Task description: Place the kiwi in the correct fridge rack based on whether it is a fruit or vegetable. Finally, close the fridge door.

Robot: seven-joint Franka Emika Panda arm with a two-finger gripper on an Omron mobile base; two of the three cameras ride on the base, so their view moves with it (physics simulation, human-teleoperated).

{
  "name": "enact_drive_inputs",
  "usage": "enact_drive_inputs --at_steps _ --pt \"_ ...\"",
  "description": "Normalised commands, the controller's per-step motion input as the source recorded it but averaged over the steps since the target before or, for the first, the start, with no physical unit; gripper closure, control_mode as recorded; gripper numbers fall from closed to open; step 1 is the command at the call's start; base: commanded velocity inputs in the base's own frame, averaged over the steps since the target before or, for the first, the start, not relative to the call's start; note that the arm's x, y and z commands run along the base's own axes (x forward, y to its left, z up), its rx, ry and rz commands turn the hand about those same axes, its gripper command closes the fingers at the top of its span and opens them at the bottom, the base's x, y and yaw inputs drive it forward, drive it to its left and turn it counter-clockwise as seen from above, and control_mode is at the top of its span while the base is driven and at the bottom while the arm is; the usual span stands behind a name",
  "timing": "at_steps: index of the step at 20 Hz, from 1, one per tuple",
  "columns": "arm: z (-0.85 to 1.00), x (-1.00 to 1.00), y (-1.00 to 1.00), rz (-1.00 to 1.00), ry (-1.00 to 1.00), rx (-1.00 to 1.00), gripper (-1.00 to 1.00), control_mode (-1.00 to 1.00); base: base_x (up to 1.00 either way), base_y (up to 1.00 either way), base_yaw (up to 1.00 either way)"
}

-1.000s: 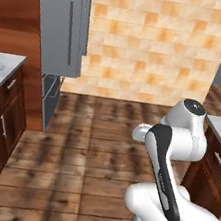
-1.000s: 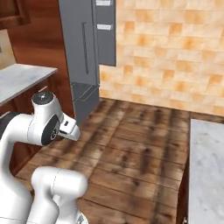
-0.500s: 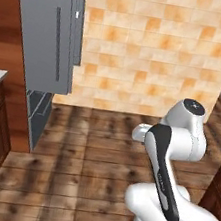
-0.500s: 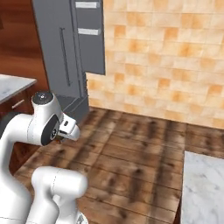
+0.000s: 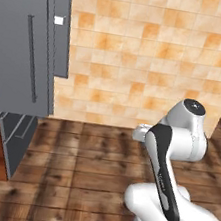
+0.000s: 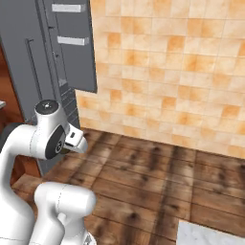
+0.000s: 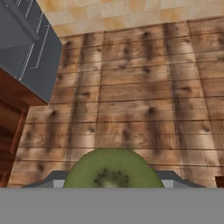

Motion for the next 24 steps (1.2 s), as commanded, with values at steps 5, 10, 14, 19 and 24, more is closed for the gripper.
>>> enact_drive_inputs --at_steps 5,10,14,19,24 --pt "0.00 0.00 0.00 0.00 0.00 0.00 1.00 1.00 1.00 -0.15 0.00" --pt "0.00 0.00 0.00 0.00 0.00 0.00 1.00 1.00 1.00 -0.11 0.00" --pt "0.00 0.00 0.00 0.00 0.00 0.00 1.00 1.00 1.00 -0.19 0.00" --pt "0.00 0.00 0.00 0.00 0.00 0.00 1.00 1.00 1.00 -0.27 0.00" --pt "0.00 0.00 0.00 0.00 0.00 0.00 1.00 1.00 1.00 -0.45 0.02"
